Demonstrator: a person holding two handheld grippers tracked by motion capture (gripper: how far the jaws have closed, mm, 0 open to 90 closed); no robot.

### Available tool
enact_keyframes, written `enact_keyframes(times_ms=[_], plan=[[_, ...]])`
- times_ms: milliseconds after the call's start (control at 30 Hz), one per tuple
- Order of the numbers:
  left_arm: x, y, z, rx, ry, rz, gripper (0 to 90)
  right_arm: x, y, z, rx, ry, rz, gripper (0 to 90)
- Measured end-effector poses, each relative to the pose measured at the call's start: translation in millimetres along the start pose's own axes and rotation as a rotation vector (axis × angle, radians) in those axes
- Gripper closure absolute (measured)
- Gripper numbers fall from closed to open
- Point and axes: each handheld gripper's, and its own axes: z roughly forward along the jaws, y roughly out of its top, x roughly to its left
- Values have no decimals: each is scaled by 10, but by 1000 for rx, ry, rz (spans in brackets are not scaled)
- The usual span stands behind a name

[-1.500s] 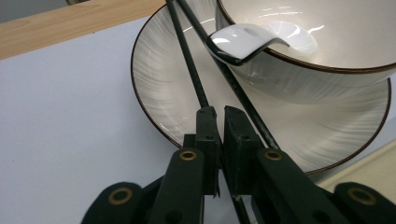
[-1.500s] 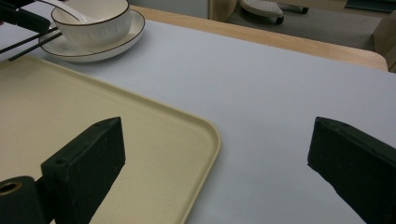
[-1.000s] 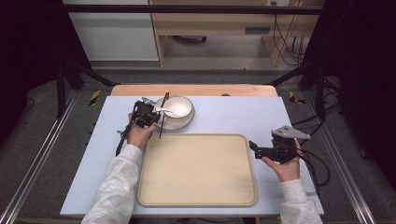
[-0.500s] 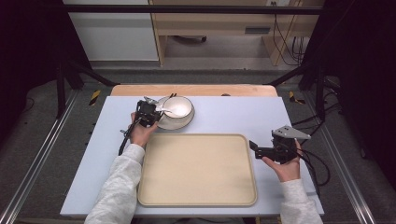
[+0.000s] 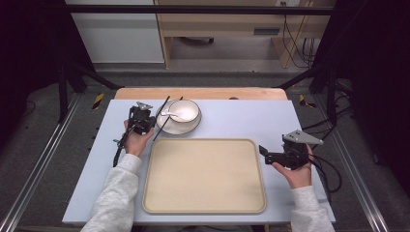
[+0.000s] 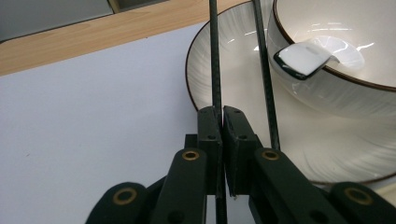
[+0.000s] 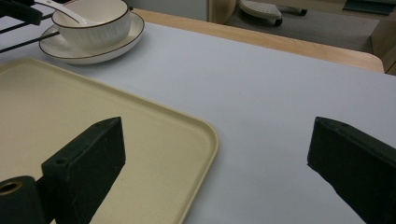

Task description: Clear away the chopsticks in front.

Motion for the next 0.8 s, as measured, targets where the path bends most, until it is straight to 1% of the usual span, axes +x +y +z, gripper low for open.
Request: enact_keyframes(times_ms=[67, 133, 167, 233, 267, 333, 400, 533, 567, 700, 800], plan=[[18, -27, -71, -3, 0, -6, 860, 1, 2, -5, -2, -1, 4, 45], [23, -62, -139, -9, -5, 0, 859, -4, 2, -12, -4, -8, 2, 42], [22, -82, -175, -14, 3, 0, 859, -5, 2, -14, -5, -7, 3, 41], [27, -126, -253, -25, -4, -5, 860, -6, 4, -23, -6, -9, 6, 39], [26, -148, -293, -28, 5, -7, 860, -6, 5, -27, -7, -7, 9, 37], [31, -184, -364, -37, 5, -18, 860, -12, 3, -33, -8, -8, 2, 36], [25, -227, -454, -47, 20, -30, 860, -10, 3, -35, -7, -7, 3, 36], [11, -312, -628, -66, 35, -59, 860, 0, 2, -35, -6, -5, 7, 34], [3, -344, -686, -71, 47, -62, 859, -1, 1, -39, -7, -5, 6, 34], [-1, -452, -857, -87, 54, -99, 859, 0, 1, -44, -8, -3, 6, 32], [-4, -544, -969, -93, 48, -109, 859, 2, 0, -48, -6, -5, 6, 29]])
